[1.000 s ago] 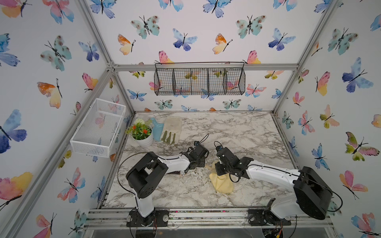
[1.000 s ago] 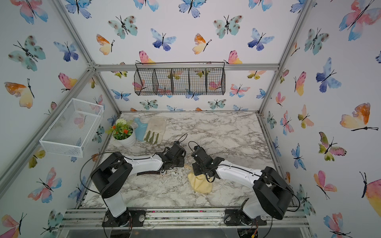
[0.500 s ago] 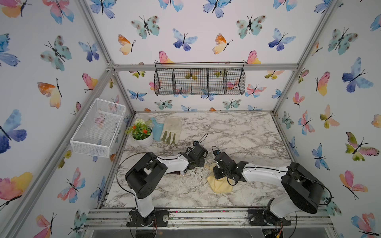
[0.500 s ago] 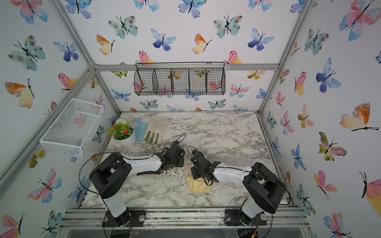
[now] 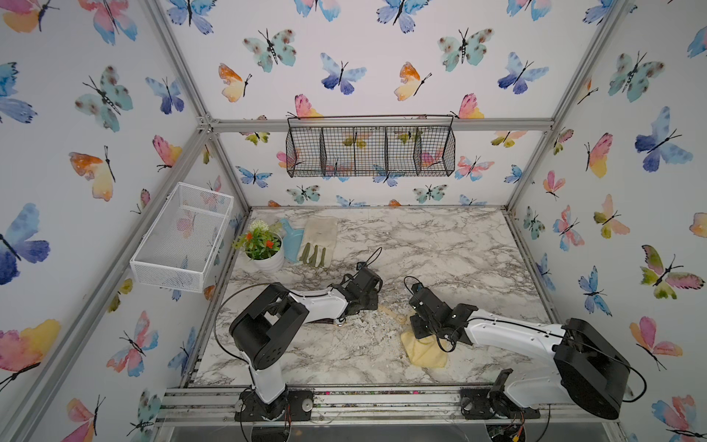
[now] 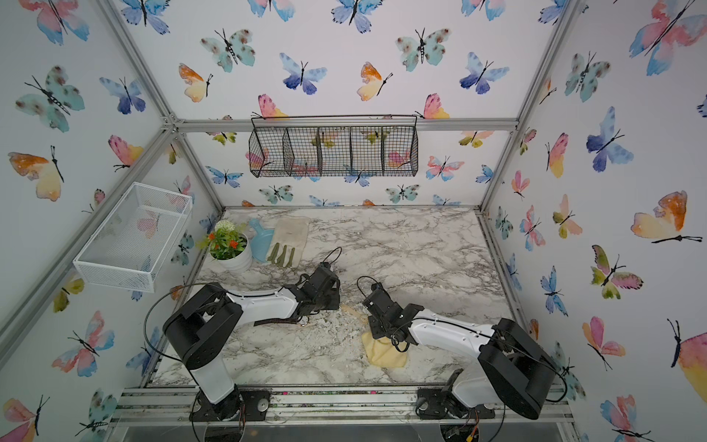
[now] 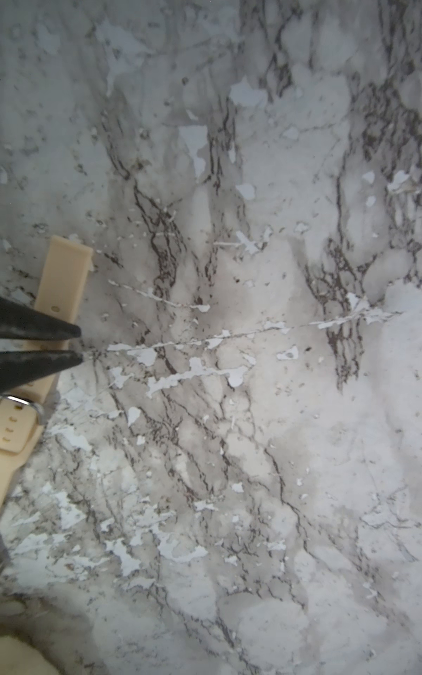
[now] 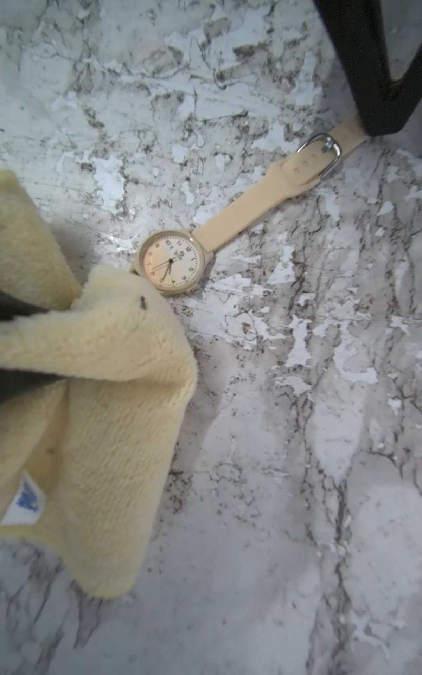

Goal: Wipe the watch dial
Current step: Wipe the dirt from the watch dial.

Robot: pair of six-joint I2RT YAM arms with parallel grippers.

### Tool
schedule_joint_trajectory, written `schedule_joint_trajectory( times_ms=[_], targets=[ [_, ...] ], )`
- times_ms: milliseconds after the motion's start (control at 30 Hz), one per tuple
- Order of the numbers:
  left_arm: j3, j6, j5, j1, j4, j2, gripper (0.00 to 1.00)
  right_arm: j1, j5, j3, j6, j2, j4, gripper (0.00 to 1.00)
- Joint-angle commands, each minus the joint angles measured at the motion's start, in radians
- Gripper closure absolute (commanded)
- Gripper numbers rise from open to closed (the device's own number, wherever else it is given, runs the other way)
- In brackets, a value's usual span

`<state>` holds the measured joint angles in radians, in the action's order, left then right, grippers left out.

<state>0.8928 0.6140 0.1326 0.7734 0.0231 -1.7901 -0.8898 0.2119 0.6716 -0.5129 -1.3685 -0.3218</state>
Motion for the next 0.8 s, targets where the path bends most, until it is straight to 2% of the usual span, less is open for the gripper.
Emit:
schedule_joint_trajectory(
  times_ms=[0, 200, 333, 467, 767],
  targets=[
    [-0.078, 0.006, 0.032, -0.042, 0.160, -0.126, 0.88, 0.002, 0.003, 0.069, 0.010, -0.005, -0.007, 0.98],
    [-0.078, 0.010, 0.021, -0.042, 0.155, -0.127, 0.88, -0.004, -0.110, 0.215, 0.043, -0.190, 0.059, 0.98],
    [-0.084, 0.006, 0.017, -0.047, 0.147, -0.129, 0.88, -0.006, -0.129, 0.223, 0.047, -0.278, 0.093, 0.98],
    [-0.100, 0.003, 0.005, -0.061, 0.126, -0.135, 0.89, -0.006, -0.124, 0.136, 0.023, -0.263, 0.133, 0.98],
    [-0.107, -0.008, 0.026, -0.077, 0.129, -0.150, 0.89, -0.006, -0.046, -0.039, -0.025, -0.111, 0.098, 0.98]
  ],
)
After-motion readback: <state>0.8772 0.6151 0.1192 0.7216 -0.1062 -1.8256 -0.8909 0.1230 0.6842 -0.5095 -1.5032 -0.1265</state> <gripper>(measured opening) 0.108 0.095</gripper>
